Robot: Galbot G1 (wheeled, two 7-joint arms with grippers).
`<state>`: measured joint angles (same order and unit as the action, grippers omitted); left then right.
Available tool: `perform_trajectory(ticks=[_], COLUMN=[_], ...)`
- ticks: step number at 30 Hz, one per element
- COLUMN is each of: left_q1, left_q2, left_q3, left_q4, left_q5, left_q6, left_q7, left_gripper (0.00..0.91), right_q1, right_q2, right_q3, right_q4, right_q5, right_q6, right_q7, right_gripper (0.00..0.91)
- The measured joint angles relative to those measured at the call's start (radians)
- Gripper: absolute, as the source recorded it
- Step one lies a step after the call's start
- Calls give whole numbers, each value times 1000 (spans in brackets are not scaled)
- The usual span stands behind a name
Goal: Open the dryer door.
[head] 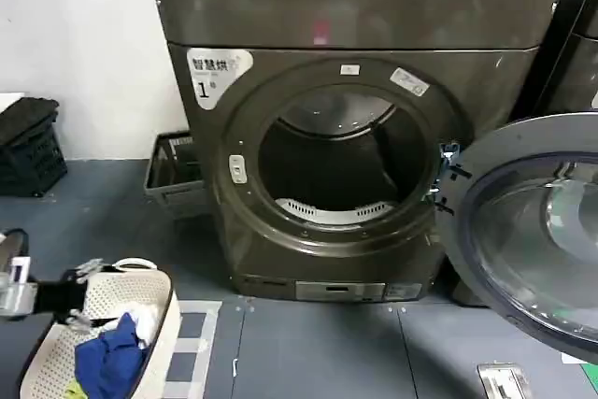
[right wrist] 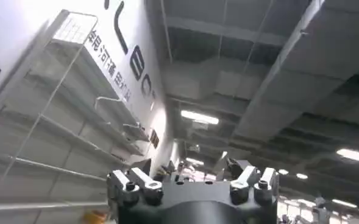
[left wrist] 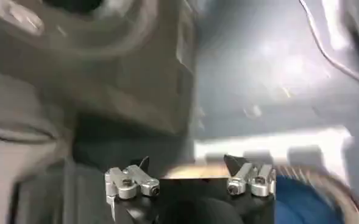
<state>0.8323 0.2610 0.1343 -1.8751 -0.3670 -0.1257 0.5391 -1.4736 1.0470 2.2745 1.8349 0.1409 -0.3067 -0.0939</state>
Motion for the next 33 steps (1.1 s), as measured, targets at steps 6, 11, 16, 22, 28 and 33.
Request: perform_trajectory(ticks=[6, 11, 16, 22, 28, 33], left_q1=[27, 38, 43, 36, 31, 32], left_q2=[32, 46, 44, 38, 26, 20], left_q3=[-11, -17, -17, -20, -19, -17], left_q4=[42, 67, 94, 117, 141, 162], left_q5=[34, 69, 106, 168, 237, 263], left_q6=[-1, -14, -35, -56, -100, -116], left_q7=[29, 58, 70, 77, 84, 88], left_gripper=[907, 907, 907, 907, 907, 907], right_q1=[4, 6, 5, 3, -4, -10], right_q2=[-3, -6, -12, -10, -7, -7], right_q3=[-5, -6, -6, -5, 1, 6], right_q4=[-20, -22, -24, -22, -18, -19], right_q5=[-5, -5, -5, -5, -5, -5], right_q6=[5, 5, 5, 5, 6, 7], right_q7=[0, -1, -1, -2, -4, -4], right_gripper=[907, 907, 907, 907, 907, 907])
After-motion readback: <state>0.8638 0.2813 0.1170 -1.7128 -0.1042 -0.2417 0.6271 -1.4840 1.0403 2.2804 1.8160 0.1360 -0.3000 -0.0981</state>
